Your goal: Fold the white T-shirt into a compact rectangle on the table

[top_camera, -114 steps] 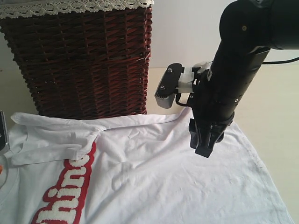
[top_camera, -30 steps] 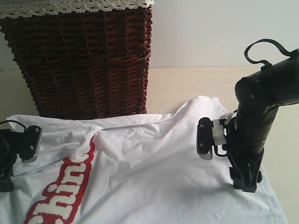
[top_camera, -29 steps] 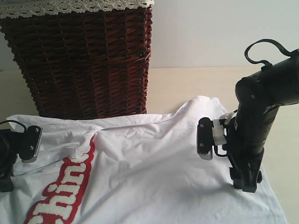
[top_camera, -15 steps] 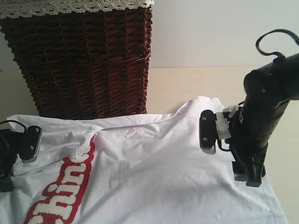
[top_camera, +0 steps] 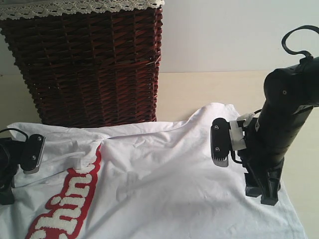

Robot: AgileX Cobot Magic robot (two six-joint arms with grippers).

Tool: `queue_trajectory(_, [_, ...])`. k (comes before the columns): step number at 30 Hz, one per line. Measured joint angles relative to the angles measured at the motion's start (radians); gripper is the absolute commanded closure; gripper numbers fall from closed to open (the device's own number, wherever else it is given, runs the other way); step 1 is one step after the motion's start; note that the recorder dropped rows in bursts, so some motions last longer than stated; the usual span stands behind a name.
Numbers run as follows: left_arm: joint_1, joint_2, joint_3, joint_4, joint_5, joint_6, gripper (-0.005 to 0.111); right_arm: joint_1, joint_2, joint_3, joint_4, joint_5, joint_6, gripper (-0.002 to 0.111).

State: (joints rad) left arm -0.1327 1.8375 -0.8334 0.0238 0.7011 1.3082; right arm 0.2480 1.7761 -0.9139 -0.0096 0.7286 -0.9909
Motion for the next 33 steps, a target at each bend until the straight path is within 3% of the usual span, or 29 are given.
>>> queue_trajectory(22, [0.000, 0.002, 0.000, 0.000, -0.002, -0.002, 0.106, -0.004, 0.148, -0.031, -0.008, 0.004, 0.000, 0.050])
queue_trajectory(24, [0.000, 0.002, 0.000, 0.000, -0.002, -0.002, 0.106, -0.004, 0.148, -0.031, -0.008, 0.004, 0.000, 0.059])
queue_trajectory(29, [0.000, 0.002, 0.000, 0.000, -0.002, -0.002, 0.106, -0.004, 0.148, -0.031, 0.000, -0.010, -0.004, 0.109])
queue_trajectory(33, [0.000, 0.002, 0.000, 0.000, -0.002, -0.002, 0.107, -0.004, 0.148, -0.031, 0.010, -0.028, -0.002, 0.108])
